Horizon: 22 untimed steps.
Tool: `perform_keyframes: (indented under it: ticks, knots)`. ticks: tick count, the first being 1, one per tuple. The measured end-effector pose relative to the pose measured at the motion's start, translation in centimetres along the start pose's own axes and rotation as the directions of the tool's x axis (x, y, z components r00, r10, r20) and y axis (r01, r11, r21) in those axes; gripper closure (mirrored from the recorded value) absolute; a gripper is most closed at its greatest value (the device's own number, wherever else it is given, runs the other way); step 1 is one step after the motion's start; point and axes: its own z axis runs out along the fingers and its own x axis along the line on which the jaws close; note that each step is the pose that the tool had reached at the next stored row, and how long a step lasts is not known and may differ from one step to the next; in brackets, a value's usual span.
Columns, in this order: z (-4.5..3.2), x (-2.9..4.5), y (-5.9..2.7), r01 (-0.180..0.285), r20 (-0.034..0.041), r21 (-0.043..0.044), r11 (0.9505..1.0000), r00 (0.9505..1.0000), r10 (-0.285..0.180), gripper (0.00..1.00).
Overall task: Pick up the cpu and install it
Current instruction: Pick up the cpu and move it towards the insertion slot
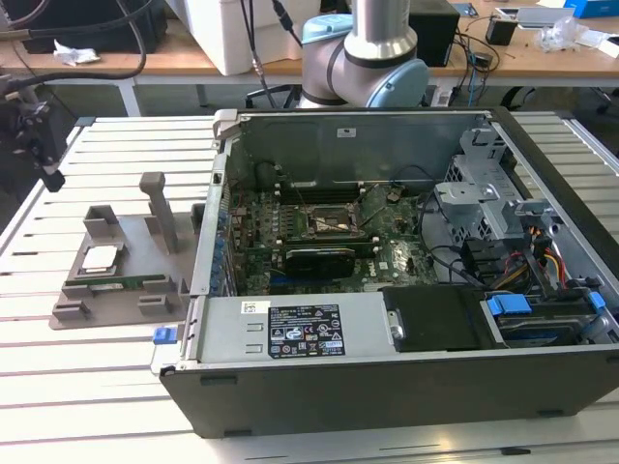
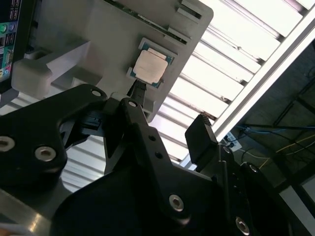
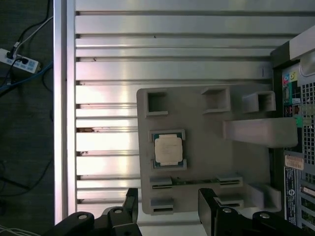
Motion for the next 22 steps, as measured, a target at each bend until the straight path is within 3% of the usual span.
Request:
perform_keyframes:
  ticks: [22]
  knots:
    - [3.02,0.05,-0.06,0.0,0.0,0.0,1.0,1.0,0.0,0.4]
